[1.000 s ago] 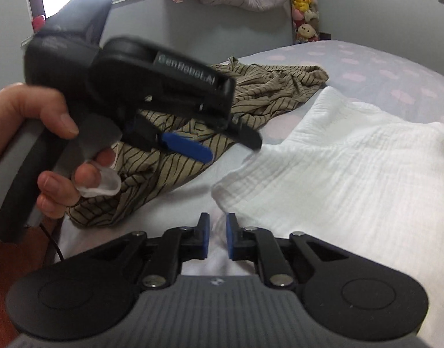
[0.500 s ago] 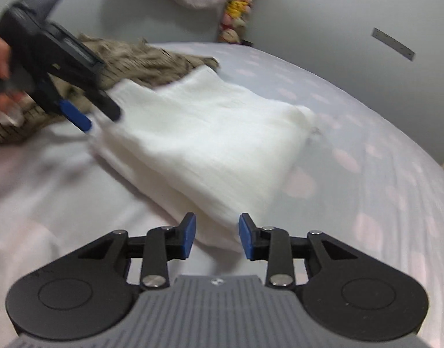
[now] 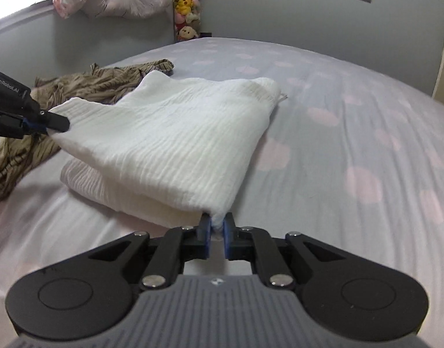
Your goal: Fold clothes
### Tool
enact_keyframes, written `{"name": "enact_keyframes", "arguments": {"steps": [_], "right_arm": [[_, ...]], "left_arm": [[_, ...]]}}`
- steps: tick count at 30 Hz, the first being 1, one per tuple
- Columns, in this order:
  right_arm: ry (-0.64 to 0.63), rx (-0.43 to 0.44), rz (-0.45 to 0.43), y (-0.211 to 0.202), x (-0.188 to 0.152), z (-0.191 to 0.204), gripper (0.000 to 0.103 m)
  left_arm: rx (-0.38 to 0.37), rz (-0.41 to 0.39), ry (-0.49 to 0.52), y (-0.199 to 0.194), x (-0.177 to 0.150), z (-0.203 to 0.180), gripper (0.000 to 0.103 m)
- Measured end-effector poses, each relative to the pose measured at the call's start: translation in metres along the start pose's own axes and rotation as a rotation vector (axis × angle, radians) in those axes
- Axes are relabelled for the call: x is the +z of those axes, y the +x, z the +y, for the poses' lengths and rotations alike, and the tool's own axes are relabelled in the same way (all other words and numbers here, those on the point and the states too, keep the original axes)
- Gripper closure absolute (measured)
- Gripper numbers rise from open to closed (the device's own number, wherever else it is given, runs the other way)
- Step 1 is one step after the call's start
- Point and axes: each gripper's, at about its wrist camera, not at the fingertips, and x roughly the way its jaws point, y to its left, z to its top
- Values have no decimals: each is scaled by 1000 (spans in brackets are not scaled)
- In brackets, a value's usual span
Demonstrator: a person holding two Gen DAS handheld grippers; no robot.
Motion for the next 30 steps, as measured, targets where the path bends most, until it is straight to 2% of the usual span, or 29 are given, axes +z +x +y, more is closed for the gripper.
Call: {"name": "enact_keyframes", "arguments": {"steps": [4, 8, 10, 12, 13, 14, 15, 16, 17, 19, 20, 21, 25, 26, 28, 30], "right_arm": [[-1, -11, 37, 7, -8, -2, 94], [5, -11, 56, 14, -15, -3, 94], [1, -3, 62, 12, -15, -5, 94], [7, 10, 76, 8, -15, -9, 93], [13, 14, 86, 6, -16, -13, 93], [23, 16, 91, 2, -18, -17, 93], [36, 20, 91, -1, -20, -22, 92], [48, 24, 91, -5, -21, -26, 92], [66, 30, 88, -9, -23, -30, 92], [121, 50, 76, -16, -24, -39, 85], [158, 63, 65, -19, -24, -43, 71], [198, 78, 50, -21, -23, -46, 63], [343, 144, -5, -22, -14, -57, 59], [375, 158, -15, -21, -12, -59, 53], [438, 183, -24, -14, -9, -63, 45], [502, 213, -17, -3, -6, -67, 44]], "left_arm": [[57, 106, -48, 27, -13, 14, 97], [81, 110, -50, 35, -13, 17, 97], [87, 111, -21, 32, -11, 13, 94], [87, 122, 18, 28, -10, 8, 86], [90, 130, 40, 27, -11, 5, 75], [100, 140, 69, 25, -12, 2, 53], [113, 142, 104, 21, -16, -1, 43], [119, 130, 136, 17, -19, -4, 39], [114, 115, 153, 13, -20, -6, 39], [82, 89, 144, 8, -22, -6, 38], [68, 75, 134, 7, -22, -5, 38], [62, 58, 127, 7, -21, -5, 38], [80, -1, 104, 6, -16, 0, 38], [77, -7, 92, 7, -14, 2, 38], [64, -7, 55, 14, -13, 7, 38], [68, 13, 37, 23, -13, 9, 38]]}}
